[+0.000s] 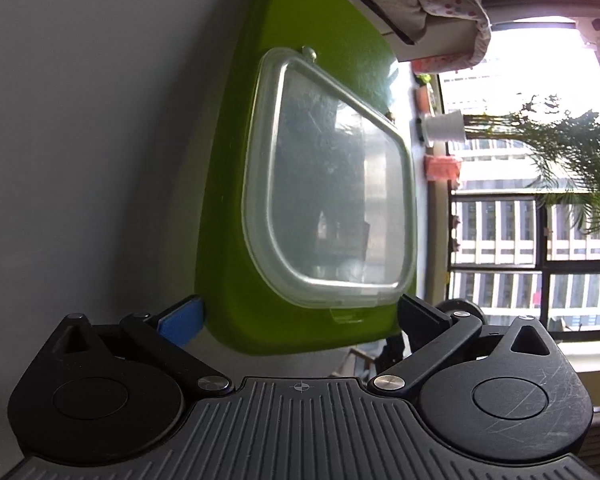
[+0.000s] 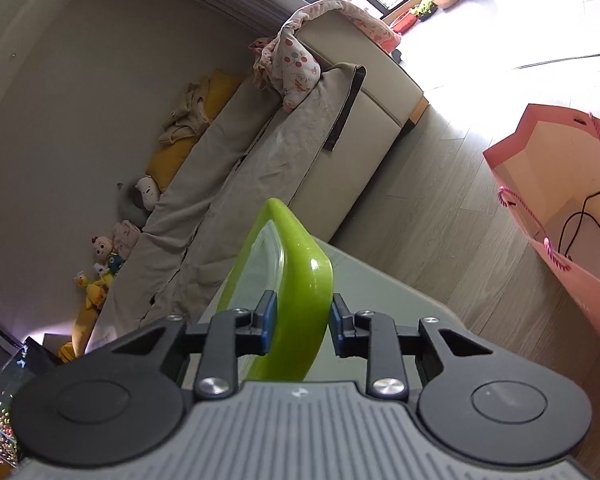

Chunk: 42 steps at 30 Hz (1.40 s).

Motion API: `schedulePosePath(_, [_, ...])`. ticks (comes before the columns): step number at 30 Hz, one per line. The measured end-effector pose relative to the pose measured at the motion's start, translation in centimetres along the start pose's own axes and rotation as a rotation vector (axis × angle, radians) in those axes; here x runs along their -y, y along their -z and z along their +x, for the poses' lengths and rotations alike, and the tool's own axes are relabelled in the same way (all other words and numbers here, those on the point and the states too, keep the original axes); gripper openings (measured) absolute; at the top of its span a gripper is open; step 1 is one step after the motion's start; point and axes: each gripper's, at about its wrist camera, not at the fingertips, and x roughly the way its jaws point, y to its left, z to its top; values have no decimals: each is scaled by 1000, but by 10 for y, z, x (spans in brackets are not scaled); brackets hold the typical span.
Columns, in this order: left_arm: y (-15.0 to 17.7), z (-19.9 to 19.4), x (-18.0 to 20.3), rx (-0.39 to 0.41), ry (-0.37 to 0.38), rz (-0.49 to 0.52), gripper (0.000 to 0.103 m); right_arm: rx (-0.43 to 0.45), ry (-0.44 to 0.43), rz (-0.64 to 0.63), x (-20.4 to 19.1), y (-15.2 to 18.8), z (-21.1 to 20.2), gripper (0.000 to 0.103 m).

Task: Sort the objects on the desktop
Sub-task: 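Grasp rim of lime-green lidded container with right gripper, then lift green container with right gripper while left gripper closes on its other edge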

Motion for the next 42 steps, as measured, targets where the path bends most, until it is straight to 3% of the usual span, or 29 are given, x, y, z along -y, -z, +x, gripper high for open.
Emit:
schedulePosePath(4, [28,-18,18,20,-52,159,103,32,-17,109,12,48,-52,26])
schedulePosePath(7, [71,-30,29,-28,-128,309,103,76,1,186,38,89,-87,29])
schedulePosePath(9, [97,-37,32,-87,-170,374,103,160,20,181,52,118,-107,41])
schedulePosePath(10, [106,-41,33,-114,-183,383,103,202,28,187,58,132,-116,55])
schedulePosePath(12, [120,-50,34,-158,-208,397,103,234,-39,293,73,157,-121,74])
schedulePosePath(13, [123,-55,35,-161,-221,397,103,239,-81,347,78,167,-120,89])
schedulePosePath(14, [126,-61,37,-164,-235,398,103,237,-94,381,80,175,-115,95])
schedulePosePath(15, [129,-66,38,-167,-248,399,103,232,-98,406,80,182,-111,95])
schedulePosePath(17, [133,-75,40,-175,-268,408,103,207,-23,375,69,186,-99,93])
schedulePosePath(21, [137,-94,29,-176,-302,403,103,232,105,217,33,182,-83,90])
schedulePosePath(23, [137,-96,28,-172,-307,387,103,244,129,190,21,180,-76,81])
schedulePosePath(24, [138,-97,27,-174,-309,379,103,248,123,198,19,179,-74,75])
schedulePosePath(25, [140,-96,26,-183,-310,373,103,245,101,220,18,177,-72,63])
schedulePosePath(30, [147,-85,21,-236,-313,362,103,133,-69,416,49,174,-73,53])
schedulePosePath(33, [148,-78,20,-251,-312,354,103,104,-119,412,66,169,-89,51])
schedulePosePath(36, [144,-77,16,-251,-311,338,103,196,-51,342,74,161,-111,58])
schedulePosePath(37, [142,-76,15,-250,-310,331,103,230,2,311,74,158,-116,76])
schedulePosePath(38, [141,-77,13,-250,-309,322,103,260,59,274,72,156,-121,103])
schedulePosePath(40, [139,-77,10,-249,-303,306,103,293,120,220,66,158,-126,103])
schedulePosePath(42, [137,-75,7,-241,-302,288,103,273,108,233,65,163,-123,103])
